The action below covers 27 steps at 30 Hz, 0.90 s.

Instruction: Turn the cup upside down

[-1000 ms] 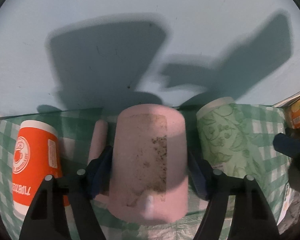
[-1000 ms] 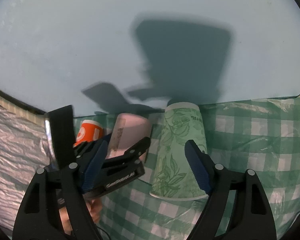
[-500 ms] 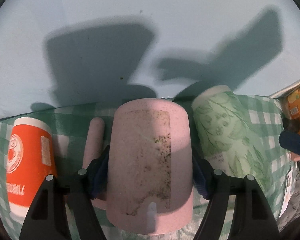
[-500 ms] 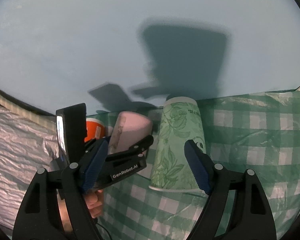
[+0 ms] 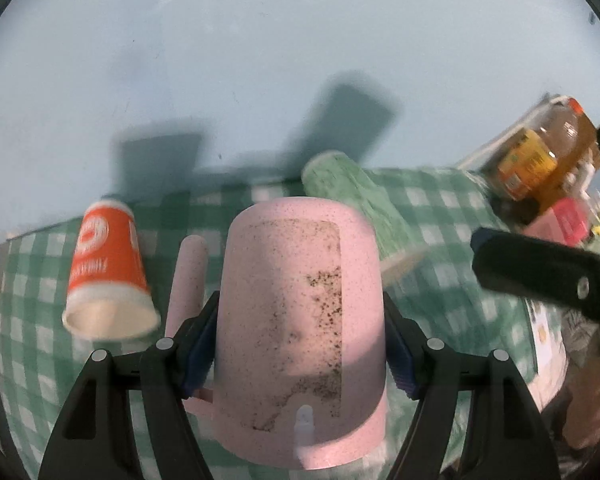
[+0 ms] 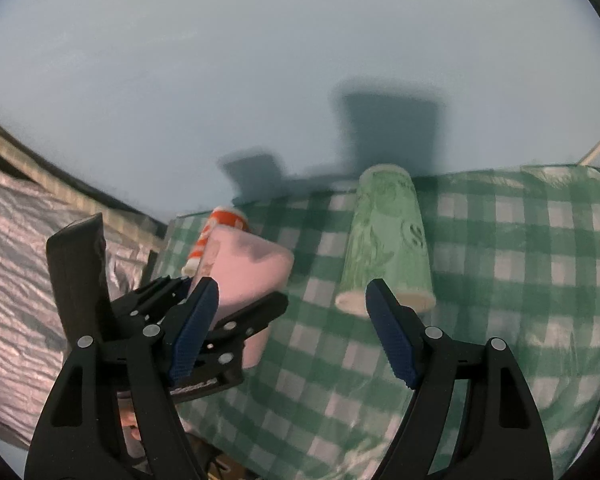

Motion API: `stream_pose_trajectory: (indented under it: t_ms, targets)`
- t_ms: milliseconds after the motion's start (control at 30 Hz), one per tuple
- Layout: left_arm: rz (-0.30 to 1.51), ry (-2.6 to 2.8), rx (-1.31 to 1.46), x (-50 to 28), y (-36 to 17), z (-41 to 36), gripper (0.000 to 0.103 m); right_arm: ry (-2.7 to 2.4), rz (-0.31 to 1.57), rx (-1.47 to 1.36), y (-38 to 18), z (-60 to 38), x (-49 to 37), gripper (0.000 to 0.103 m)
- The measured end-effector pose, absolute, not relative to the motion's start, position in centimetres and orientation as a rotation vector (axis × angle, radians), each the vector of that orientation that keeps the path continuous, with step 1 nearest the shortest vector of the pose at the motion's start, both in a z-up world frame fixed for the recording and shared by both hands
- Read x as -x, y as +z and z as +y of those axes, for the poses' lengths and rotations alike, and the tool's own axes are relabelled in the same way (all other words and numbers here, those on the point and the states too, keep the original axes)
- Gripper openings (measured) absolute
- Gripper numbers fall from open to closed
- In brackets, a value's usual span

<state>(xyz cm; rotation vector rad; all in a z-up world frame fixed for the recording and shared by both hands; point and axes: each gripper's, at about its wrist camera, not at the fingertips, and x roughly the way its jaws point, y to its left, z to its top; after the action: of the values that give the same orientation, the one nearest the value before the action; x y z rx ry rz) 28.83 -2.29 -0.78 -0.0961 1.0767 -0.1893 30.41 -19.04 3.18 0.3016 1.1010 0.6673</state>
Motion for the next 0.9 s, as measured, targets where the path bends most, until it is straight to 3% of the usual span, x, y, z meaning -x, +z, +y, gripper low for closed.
stream_pose_trajectory:
  t_ms: [400, 900]
  targets:
    - [1.139, -0.226, 0.127, -22.1, -4.7, -3.5, 0.074, 0.701, 1.129, -0.314, -0.5, -20.1, -24.9, 0.079]
    - [1.181, -0.215, 0.133, -21.1, -7.5, -3.7, 0.074, 0.707, 1.208, -0.29, -4.5, -19.3, -22.8, 0.079]
